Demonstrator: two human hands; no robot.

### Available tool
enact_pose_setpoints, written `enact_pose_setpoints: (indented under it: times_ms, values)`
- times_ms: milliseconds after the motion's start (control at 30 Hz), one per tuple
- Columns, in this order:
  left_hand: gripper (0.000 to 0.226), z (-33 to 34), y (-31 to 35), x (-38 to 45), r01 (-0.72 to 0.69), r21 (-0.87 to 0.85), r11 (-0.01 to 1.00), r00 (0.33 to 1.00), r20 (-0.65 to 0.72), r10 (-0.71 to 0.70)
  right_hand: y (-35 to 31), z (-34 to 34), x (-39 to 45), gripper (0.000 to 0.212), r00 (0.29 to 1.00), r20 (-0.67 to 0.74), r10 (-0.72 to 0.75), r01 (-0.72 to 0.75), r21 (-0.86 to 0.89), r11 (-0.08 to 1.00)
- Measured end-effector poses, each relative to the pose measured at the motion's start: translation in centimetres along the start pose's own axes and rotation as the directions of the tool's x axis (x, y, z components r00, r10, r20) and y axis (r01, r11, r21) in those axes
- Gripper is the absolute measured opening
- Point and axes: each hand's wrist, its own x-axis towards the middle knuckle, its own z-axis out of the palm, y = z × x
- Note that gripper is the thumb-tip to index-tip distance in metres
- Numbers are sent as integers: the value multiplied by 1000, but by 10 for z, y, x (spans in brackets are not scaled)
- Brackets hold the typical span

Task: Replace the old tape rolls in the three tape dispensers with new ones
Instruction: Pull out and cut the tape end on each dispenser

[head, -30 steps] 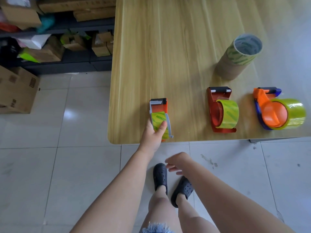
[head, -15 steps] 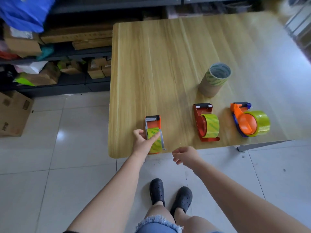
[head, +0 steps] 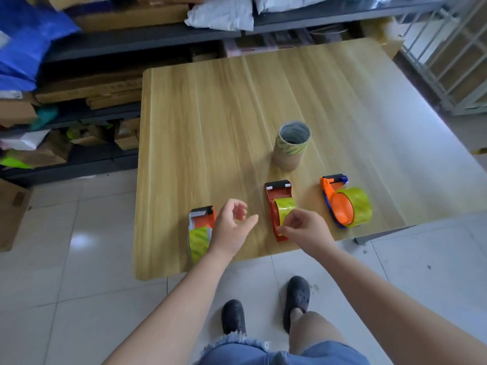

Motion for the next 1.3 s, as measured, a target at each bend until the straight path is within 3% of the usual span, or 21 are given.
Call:
enact_pose_setpoints:
  times_ms: [67,233,400,467,567,700,833,867,933,1033,1300]
  values:
    - [27,26,2,6,106,57,993,994,34,-108,11,-20,13,23,1000,24,17,-17,-9,1000]
    - [71,78,-4,18,378,137,916,925,-26,-378,30,-54,53,17,997,77,25,-21,-44,999]
    - [91,111,-6,30,512,126,849,858,-103,-502,23,-53,90,36,982,190,8,10,-95,995]
    - [85,116,-9,32,535,122,836,844,-110,-524,18,-48,101,41,971,240,3,27,-121,992]
    - [59,118,-12,33,511,121,851,859,-88,-504,12,-42,118,47,955,293,53,-1,-174,985]
    - [44,117,-12,38,498,-69,864,860,-87,-503,7,-33,137,47,916,372,150,-15,-342,940]
    - [30,116,-12,44,499,-187,846,861,-6,-509,7,-28,146,16,886,383,260,-152,-289,945]
    - [25,116,-12,44,485,-205,850,870,10,-493,7,-26,149,18,888,376,266,-153,-304,940]
    - [21,113,-11,44,454,-233,860,888,40,-458,6,-23,152,30,889,385,247,-64,-429,901]
    - [20,107,-13,44,421,-224,879,906,62,-418,3,-24,153,41,871,445,209,8,-437,899]
    - [22,97,-11,33,347,-166,923,937,105,-333,-3,-39,145,20,843,529,100,128,-376,918]
